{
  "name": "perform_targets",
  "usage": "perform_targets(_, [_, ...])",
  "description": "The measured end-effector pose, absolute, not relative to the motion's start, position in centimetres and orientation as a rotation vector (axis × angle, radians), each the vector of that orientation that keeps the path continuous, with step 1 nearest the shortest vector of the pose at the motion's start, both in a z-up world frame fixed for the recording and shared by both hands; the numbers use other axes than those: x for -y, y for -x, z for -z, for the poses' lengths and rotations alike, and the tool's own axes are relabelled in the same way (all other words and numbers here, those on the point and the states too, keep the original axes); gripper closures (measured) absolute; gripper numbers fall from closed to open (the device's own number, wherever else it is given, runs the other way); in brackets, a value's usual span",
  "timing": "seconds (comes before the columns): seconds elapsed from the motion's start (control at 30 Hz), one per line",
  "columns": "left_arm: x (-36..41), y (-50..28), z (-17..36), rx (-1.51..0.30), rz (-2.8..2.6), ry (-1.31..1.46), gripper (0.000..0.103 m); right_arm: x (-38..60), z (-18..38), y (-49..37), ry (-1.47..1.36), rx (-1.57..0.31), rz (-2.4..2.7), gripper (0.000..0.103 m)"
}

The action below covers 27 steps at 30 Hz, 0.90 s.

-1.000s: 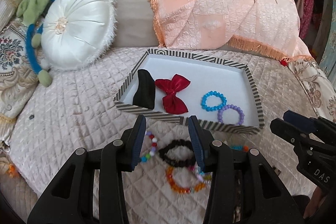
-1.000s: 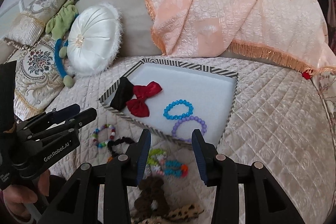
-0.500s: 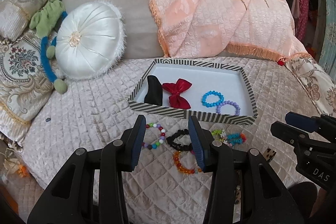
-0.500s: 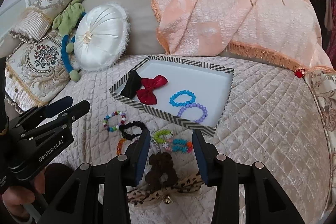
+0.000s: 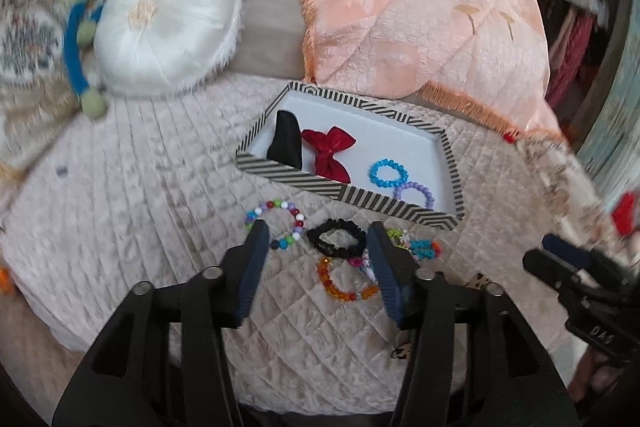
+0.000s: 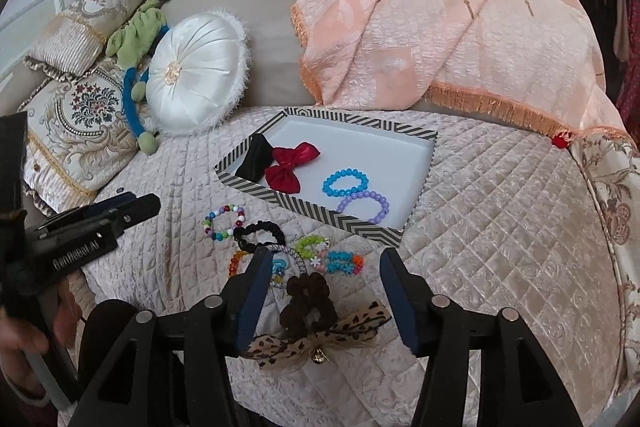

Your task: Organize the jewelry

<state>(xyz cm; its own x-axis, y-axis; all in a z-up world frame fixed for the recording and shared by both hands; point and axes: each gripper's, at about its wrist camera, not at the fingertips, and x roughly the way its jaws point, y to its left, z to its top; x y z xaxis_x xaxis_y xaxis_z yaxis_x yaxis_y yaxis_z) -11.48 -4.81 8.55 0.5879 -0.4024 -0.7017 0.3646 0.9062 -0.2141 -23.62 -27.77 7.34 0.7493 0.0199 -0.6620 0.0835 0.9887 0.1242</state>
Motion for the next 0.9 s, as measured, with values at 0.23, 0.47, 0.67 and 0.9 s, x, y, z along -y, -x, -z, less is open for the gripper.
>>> perform_targets(0.23, [1.8, 8.6, -7.0, -0.937, 0.426, 0.181, 0.045, 29.0, -6.1, 23.3, -0.185, -0.759, 0.030, 0.049])
perform_targets(0.47, [1.0, 5.8, -4.0, -1.031, 0.379, 0.218, 0.045, 29.9, -4.2, 22.3, -0.224, -0.801, 0.017, 0.049])
perform_targets(0.67, [2.0, 3.7, -1.1, -1.081, 0.335, 0.180, 0.045, 31.2, -2.7, 21.1, -0.239, -0.831, 0.018, 0.049])
perform_targets(0.9, [2.9, 0.7, 1.4, -1.113, 0.287, 0.144, 0.045, 32.3, -0.5, 18.0, -0.213, -0.900, -0.014, 0.053])
